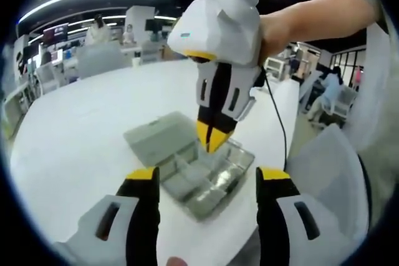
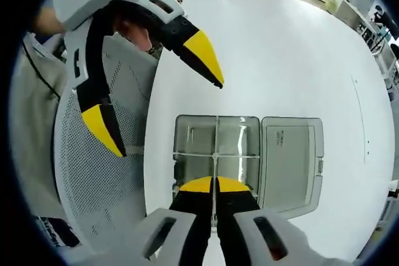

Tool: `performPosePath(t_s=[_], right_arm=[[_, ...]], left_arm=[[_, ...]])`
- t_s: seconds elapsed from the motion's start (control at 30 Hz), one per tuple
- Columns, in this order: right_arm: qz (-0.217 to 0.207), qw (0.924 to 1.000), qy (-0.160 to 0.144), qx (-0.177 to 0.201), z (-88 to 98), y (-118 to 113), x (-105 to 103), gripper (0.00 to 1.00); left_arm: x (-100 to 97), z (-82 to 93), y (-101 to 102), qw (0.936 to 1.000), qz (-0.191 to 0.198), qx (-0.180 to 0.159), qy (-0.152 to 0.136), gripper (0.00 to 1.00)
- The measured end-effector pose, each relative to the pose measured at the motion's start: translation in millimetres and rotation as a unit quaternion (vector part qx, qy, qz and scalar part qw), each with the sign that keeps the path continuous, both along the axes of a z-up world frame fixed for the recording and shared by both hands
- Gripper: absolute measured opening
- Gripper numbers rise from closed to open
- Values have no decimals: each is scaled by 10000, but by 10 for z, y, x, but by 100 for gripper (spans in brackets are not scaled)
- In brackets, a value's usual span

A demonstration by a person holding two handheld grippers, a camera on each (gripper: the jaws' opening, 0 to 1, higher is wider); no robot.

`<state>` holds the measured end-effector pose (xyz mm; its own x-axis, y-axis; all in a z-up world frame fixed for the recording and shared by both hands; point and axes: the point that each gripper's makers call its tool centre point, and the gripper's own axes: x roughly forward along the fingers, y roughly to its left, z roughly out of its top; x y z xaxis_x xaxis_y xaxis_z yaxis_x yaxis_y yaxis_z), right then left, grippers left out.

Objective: Insert the divider into the dual guide fixture by aligning both edges with the guide slots and pushing it downward to the bottom, including one-sided entry, uneven engagement, binding, and posture correction.

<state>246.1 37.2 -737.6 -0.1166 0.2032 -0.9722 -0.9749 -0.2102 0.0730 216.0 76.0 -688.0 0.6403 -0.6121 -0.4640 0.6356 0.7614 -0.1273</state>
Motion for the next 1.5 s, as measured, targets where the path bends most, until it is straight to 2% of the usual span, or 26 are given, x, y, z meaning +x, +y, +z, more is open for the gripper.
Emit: performPosePath(t_s=[0.7, 1.5], right_arm=[[-60, 10000, -21, 62, -70, 0, 6, 0], [-72, 10000, -50, 2, -276, -4, 2, 0]], left_arm=[[-17, 16, 12, 10000, 34, 11, -19, 60], [-75, -16, 9, 10000, 76, 3, 18, 60]])
